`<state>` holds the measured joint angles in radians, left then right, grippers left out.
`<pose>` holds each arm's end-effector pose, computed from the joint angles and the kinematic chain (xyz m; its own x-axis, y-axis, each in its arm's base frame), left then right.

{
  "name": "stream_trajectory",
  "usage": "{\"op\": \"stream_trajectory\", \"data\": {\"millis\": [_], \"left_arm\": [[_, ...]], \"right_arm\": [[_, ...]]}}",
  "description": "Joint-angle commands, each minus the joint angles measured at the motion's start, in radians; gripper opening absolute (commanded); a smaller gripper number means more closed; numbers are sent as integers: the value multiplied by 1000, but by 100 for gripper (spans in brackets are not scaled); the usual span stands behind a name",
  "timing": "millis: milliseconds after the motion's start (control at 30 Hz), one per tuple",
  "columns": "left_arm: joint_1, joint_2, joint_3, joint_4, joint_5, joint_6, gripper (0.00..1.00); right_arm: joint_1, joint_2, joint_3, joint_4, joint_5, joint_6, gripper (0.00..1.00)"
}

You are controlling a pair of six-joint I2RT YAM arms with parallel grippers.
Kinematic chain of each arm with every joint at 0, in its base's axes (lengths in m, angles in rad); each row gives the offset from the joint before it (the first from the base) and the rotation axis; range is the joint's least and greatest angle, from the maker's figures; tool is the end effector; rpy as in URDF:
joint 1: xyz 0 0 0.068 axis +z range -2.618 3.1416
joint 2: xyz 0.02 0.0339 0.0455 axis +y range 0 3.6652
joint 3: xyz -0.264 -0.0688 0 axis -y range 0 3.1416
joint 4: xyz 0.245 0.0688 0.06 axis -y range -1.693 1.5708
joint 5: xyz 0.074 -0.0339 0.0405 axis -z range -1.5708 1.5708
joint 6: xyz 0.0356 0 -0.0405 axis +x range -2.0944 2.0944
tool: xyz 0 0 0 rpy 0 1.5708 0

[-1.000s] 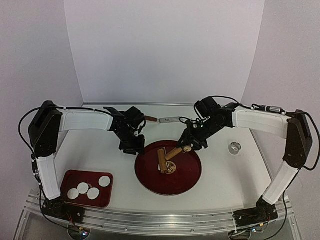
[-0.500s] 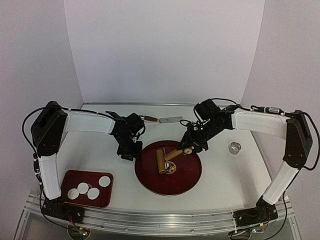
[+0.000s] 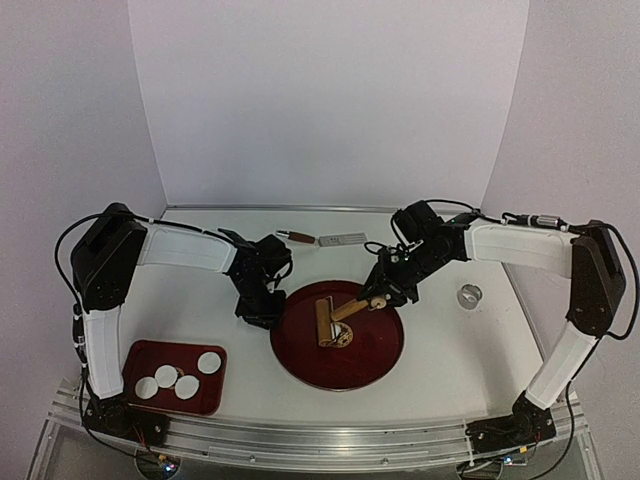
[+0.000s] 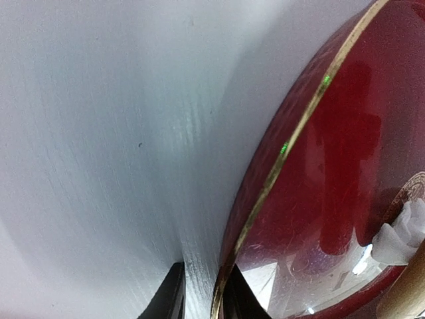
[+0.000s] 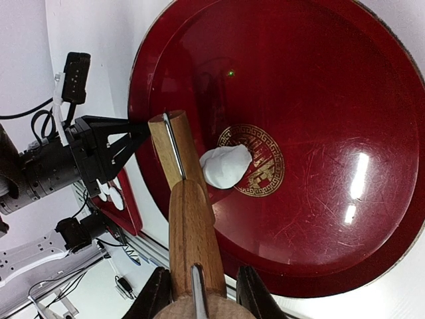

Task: Roll out the dumpling wrappers from the dough

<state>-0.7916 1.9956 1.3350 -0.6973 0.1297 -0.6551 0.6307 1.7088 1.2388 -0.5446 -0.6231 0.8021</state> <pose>0.2653 -0.2751 0.1443 -0.9862 0.1388 -0.0905 0.1562 0.9608 -0.2290 0.2755 0.2269 0.2301 -0.9999 -0.0073 -0.0108 -0.0129 0.6896 0.7240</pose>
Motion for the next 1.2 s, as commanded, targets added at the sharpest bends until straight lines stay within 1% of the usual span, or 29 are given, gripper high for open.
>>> {"op": "stream_trajectory", "data": {"millis": [0, 267, 400, 933, 1000, 1167], "left_arm": [[0, 22, 12, -25, -21, 5, 16], [0, 36, 12, -50, -56, 8, 5], [0, 37, 12, -56, -68, 8, 1], [0, 53, 29, -77, -100, 23, 0], [0, 53, 33, -73, -95, 27, 0], [0, 40, 42, -40, -48, 38, 0]], "right_arm": [[-13, 0, -7, -42, 62, 7, 0], [-36, -5, -36, -69, 77, 26, 0], [-47, -5, -52, -75, 78, 33, 0], [-87, -44, -98, -75, 70, 41, 0], [-88, -41, -86, -72, 46, 16, 0], [-86, -48, 6, -69, -63, -98, 0]]}}
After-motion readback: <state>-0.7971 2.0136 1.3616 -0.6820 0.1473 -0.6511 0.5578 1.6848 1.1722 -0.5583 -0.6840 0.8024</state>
